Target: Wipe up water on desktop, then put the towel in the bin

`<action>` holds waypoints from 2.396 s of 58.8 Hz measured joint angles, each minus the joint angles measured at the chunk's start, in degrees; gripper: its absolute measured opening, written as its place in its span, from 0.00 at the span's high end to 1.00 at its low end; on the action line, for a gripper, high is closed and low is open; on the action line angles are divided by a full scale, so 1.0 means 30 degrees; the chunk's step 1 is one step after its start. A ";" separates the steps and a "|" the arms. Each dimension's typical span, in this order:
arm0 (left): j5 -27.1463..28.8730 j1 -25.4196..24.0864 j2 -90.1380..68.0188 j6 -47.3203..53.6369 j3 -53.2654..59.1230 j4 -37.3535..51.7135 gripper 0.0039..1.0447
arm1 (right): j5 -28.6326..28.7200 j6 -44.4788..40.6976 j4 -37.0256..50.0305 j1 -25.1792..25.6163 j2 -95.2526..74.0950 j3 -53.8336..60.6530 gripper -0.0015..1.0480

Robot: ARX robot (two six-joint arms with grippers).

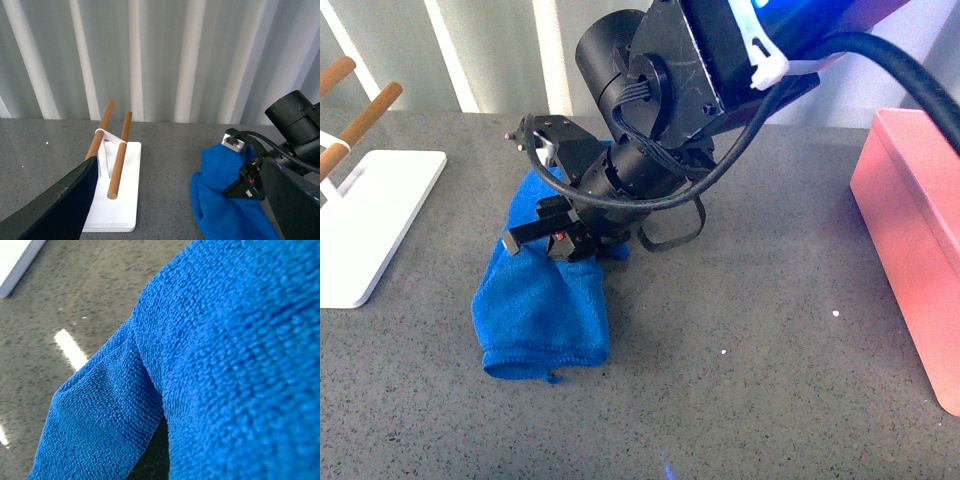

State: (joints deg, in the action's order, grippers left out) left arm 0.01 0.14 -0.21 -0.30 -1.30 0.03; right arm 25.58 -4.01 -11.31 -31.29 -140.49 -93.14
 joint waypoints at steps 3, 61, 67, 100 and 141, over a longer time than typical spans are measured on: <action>0.0000 0.0000 0.0000 0.0000 0.0000 0.0000 0.06 | -0.0313 0.0240 0.0583 0.0073 0.0663 0.0969 0.96; 0.0000 0.0000 0.0000 0.0000 0.0000 0.0000 0.06 | -1.4141 -0.0102 -1.0178 0.9202 1.6699 0.4940 0.96; 0.0000 0.0000 0.0000 0.0000 0.0000 0.0000 0.06 | -1.3857 -0.0029 -1.0324 1.0149 1.7136 0.5683 0.96; 0.0000 -0.0007 0.0000 0.0000 0.0000 0.0000 0.06 | -1.2611 -0.0306 -0.8167 1.1519 1.6291 0.7468 0.96; 0.0000 0.0000 0.0000 0.0007 0.0000 0.0000 0.06 | -1.1766 0.0532 -0.8233 1.1650 1.6291 0.8357 0.05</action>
State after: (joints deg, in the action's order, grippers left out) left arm 0.01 0.14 -0.21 -0.27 -1.30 0.03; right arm -9.72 -2.42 -36.01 3.66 -91.61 -68.07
